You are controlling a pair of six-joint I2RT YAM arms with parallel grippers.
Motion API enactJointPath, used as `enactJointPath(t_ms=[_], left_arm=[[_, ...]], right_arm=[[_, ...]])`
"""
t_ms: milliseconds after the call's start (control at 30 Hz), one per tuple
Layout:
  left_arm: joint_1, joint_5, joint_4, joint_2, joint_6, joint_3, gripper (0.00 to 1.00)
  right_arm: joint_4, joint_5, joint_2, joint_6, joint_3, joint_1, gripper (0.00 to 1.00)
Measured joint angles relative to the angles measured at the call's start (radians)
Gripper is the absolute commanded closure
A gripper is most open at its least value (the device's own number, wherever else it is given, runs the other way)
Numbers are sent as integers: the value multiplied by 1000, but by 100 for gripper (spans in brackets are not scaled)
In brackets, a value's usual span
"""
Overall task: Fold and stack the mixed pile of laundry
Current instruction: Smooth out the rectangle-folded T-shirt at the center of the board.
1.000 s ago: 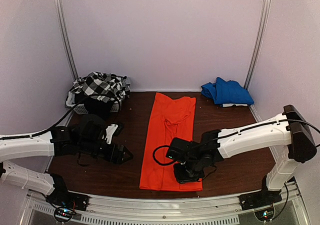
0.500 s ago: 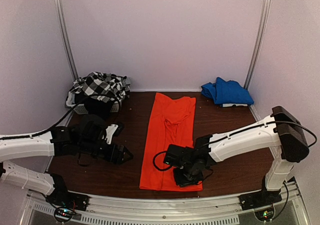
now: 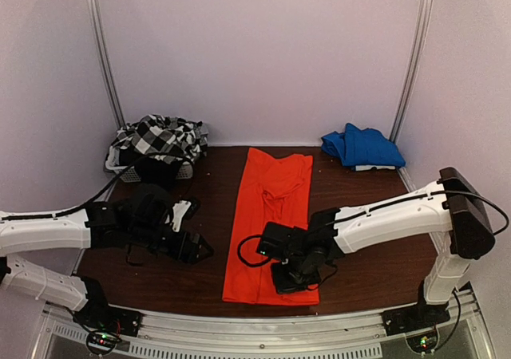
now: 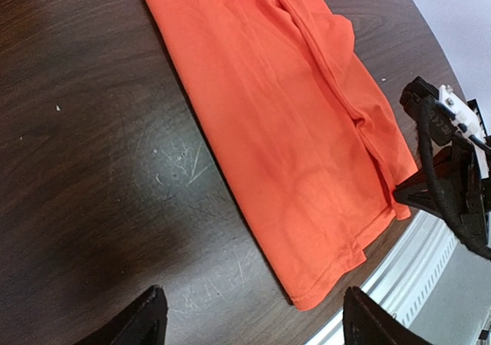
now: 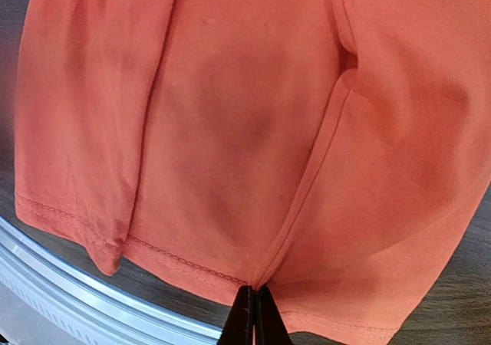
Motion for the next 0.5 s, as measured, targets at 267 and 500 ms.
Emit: enactJointPath(t_ms=[267, 500], left_arm=[[0, 4, 8, 20, 0, 0, 20], [-22, 51, 27, 57, -7, -13, 24]], right_arm=[[77, -82, 0, 10, -26, 32, 82], [99, -101, -50, 14, -57, 33, 68]])
